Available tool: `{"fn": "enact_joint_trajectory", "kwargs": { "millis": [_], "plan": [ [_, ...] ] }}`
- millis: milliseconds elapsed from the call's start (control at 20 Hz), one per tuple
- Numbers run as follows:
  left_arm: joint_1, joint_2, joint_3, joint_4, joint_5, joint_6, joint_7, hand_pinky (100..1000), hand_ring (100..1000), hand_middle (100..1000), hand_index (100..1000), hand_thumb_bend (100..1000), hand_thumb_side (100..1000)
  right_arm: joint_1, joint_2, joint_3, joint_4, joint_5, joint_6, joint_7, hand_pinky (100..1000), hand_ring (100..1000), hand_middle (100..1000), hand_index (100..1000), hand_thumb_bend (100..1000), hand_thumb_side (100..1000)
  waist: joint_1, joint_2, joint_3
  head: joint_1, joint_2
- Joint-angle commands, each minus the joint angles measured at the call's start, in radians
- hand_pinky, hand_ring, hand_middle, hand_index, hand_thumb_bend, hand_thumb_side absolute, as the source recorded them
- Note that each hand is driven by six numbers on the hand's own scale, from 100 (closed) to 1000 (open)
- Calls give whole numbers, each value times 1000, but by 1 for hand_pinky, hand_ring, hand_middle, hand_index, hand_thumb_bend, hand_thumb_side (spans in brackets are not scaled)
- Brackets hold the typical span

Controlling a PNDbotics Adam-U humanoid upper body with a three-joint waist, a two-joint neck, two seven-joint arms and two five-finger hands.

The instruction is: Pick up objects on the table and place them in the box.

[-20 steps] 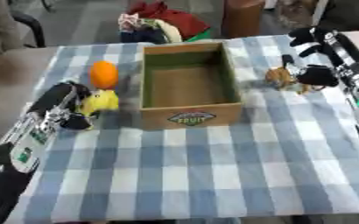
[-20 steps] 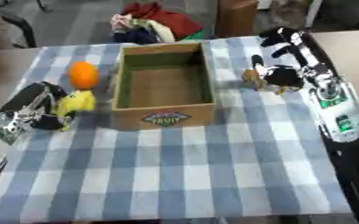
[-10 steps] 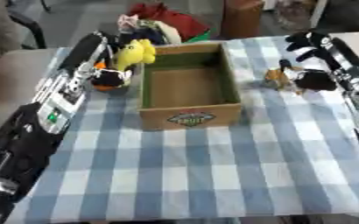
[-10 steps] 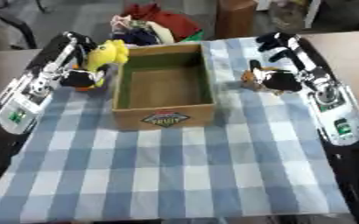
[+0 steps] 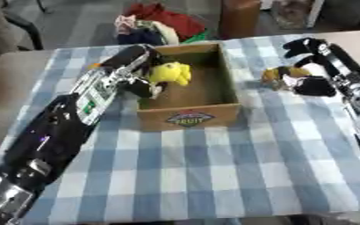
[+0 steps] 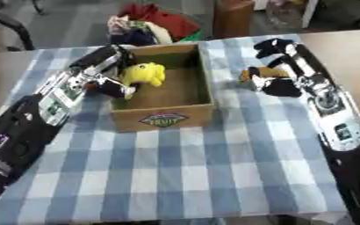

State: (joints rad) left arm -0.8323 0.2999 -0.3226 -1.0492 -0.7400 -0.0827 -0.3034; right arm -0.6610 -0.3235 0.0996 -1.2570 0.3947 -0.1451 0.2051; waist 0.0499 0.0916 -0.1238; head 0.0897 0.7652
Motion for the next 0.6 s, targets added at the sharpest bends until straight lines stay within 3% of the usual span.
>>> {"fn": "enact_joint_trajectory", "kwargs": {
  "millis": [50,200,250,450,600],
  "plan": [
    [-26,13,21,-9,-29,-9,-27,814,794,829,850,561,204,-25,-11,-3,-11,5,0,0,662,793,633,794,196,100,-1,-18,0,3,5],
    [-24,14,24,-12,-31,-8,-26,814,794,829,850,561,204,-24,-11,-3,-11,5,1,-2,662,793,633,794,196,100,-1,-18,0,3,5],
    [-28,18,31,-19,-27,-4,-22,819,797,851,860,627,338,-23,-12,-5,-11,4,1,-4,661,793,632,794,196,100,-2,-19,6,-3,5],
    [-15,59,121,-102,26,52,34,775,676,708,778,506,168,-19,-17,-10,-12,2,4,-9,662,793,632,795,194,100,-4,-20,18,-15,5],
    [-5,87,199,-96,33,100,82,761,665,702,775,427,100,-19,-18,-10,-13,2,3,-9,662,793,631,795,194,100,-3,-20,18,-15,5]
  ]
}}
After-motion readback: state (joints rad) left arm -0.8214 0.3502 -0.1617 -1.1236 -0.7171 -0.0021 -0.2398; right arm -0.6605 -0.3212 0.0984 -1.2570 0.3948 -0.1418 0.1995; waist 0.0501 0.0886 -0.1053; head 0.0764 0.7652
